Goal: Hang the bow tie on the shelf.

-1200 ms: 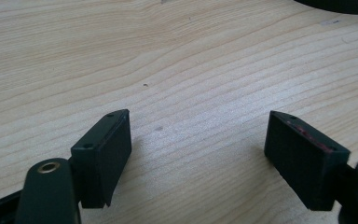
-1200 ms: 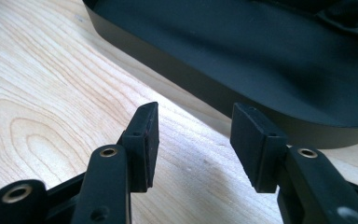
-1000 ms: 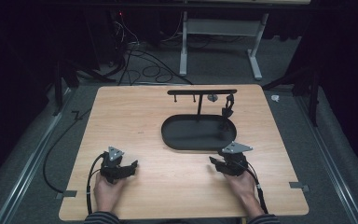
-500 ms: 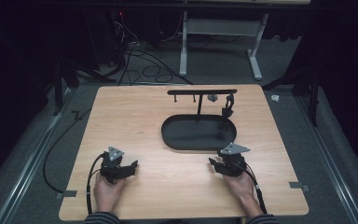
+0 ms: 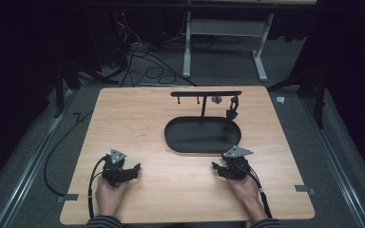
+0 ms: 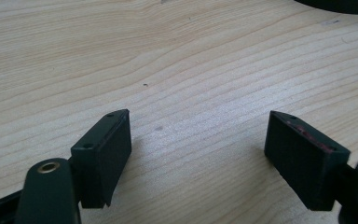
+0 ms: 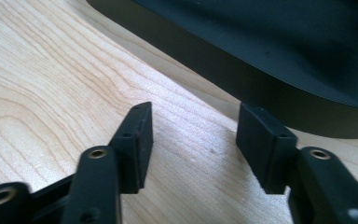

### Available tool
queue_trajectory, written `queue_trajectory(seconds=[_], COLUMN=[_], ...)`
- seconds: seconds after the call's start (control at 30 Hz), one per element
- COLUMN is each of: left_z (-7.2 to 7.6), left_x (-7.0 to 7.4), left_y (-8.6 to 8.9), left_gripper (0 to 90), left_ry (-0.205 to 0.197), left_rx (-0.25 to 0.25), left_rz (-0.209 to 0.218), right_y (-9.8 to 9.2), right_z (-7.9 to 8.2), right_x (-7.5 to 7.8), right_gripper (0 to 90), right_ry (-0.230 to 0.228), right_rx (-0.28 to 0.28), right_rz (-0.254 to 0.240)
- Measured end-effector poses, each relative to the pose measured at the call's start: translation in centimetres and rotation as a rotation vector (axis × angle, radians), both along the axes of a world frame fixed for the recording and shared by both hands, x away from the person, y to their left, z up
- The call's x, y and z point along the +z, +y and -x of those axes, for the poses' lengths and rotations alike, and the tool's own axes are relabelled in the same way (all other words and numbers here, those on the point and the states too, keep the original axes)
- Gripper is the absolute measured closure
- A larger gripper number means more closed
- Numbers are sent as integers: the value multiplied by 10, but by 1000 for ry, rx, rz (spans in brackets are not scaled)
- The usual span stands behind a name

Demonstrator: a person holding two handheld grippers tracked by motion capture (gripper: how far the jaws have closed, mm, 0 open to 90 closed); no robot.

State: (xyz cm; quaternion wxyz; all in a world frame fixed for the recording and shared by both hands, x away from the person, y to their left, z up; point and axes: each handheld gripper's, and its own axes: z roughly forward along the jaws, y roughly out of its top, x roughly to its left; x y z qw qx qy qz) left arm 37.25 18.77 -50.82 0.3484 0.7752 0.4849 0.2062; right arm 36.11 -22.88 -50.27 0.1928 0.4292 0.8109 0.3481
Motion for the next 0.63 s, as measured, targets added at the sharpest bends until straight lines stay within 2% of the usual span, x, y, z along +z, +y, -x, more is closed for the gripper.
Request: queue_trajectory(seconds=[0.37,0.63], left_z=[0,0], left_x=[0,0], left_y=[0,0], left_gripper=[233,233], left_ry=[1,1], left_rx=[0,0], left_rz=[-1,-1], right_y=[0,0], right_z=[0,0], right_x=[0,0], right_gripper=[395,397], right_ry=[4,6], right_rx=[-5,1], right_rz=[3,2])
